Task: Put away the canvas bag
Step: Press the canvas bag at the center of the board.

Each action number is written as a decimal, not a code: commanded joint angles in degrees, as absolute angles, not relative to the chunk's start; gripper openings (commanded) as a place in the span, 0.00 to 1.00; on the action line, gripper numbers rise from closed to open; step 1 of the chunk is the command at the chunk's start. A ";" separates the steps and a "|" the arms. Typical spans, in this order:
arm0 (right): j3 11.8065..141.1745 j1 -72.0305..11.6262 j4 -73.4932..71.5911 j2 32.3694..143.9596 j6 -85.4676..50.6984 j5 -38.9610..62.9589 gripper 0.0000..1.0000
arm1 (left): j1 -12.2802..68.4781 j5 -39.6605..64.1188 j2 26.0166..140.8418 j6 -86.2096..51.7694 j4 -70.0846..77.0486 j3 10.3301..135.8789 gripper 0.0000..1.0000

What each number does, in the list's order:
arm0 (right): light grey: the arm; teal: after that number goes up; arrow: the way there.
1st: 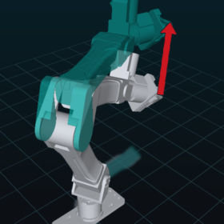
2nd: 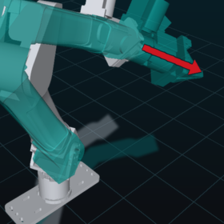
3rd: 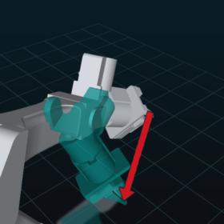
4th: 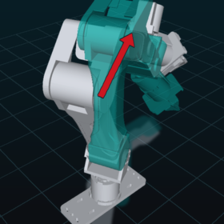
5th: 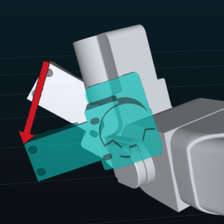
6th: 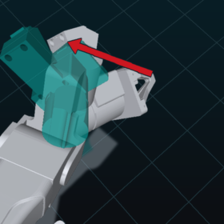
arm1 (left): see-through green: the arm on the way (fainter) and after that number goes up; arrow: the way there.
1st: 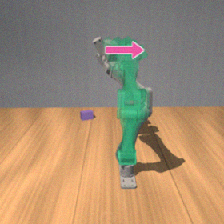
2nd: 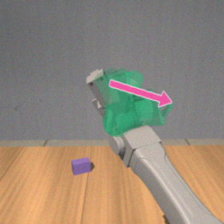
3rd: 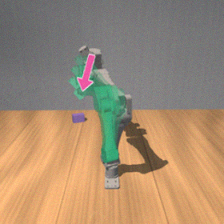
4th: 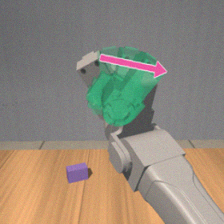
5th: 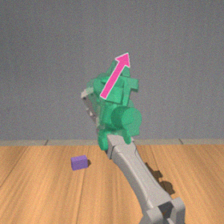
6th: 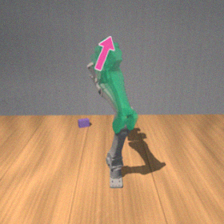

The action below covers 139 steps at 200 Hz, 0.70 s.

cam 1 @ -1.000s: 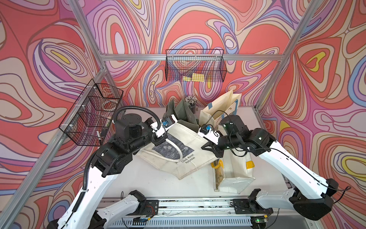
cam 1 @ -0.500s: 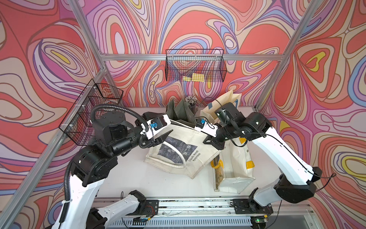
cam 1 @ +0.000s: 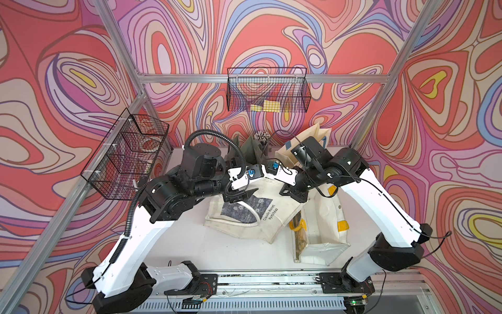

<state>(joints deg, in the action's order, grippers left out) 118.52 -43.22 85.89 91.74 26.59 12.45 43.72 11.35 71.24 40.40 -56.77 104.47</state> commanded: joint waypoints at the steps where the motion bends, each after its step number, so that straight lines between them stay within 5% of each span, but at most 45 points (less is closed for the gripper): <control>1: 120.80 -43.33 83.14 91.92 26.94 11.54 0.00 | 45.32 6.45 71.84 44.11 -56.26 104.64 0.75; 107: 117.91 -43.33 78.99 91.63 27.19 11.25 0.00 | 45.69 -0.46 71.79 43.34 -49.84 94.61 0.80; 121: 117.23 -43.33 78.04 91.21 27.15 11.75 0.00 | 45.70 -0.28 71.98 43.07 -49.49 94.22 0.71; 139: 116.59 -43.34 77.43 91.04 26.99 12.38 0.00 | 45.66 0.38 71.92 43.08 -49.00 94.22 0.48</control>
